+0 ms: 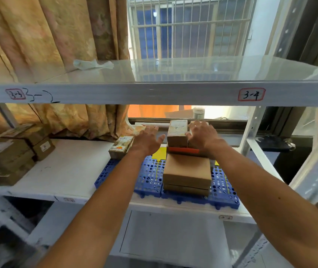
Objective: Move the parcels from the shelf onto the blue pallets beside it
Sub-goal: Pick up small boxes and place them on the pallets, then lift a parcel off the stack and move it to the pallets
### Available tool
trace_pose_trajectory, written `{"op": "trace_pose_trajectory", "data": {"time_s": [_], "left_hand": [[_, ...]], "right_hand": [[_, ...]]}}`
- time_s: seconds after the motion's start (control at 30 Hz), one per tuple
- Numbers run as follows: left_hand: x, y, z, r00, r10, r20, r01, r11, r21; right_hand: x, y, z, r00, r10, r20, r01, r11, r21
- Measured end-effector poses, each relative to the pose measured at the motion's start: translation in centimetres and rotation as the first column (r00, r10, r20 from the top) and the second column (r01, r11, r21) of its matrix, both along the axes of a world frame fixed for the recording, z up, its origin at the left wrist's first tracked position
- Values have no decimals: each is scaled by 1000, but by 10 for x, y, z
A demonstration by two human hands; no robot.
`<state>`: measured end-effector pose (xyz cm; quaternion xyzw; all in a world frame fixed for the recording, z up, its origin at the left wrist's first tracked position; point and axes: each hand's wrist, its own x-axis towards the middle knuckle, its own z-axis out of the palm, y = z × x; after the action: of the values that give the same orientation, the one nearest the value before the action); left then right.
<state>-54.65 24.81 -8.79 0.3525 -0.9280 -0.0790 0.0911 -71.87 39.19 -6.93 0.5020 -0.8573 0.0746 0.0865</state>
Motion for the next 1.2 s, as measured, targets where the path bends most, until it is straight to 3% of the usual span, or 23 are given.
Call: {"op": "trace_pose_trajectory", "data": {"time_s": [0.37,0.77,1.07,1.2], "left_hand": [[149,-23,32,979,182,89,-172,979,-105],[388,-45,41,950,309,47,-309,951,-13],[510,-23,55,906,411,102,-412,911,-14],[553,-26,42,890,432,144,-437,899,3]], "right_hand": [[110,-45,39,995,90,-38,-82,980,179],[333,-97,49,953,303,21,-303,943,138],[461,-109,43,933,360,17,-359,928,102],[503,-120,38,921,388,35,-388,908,158]]}}
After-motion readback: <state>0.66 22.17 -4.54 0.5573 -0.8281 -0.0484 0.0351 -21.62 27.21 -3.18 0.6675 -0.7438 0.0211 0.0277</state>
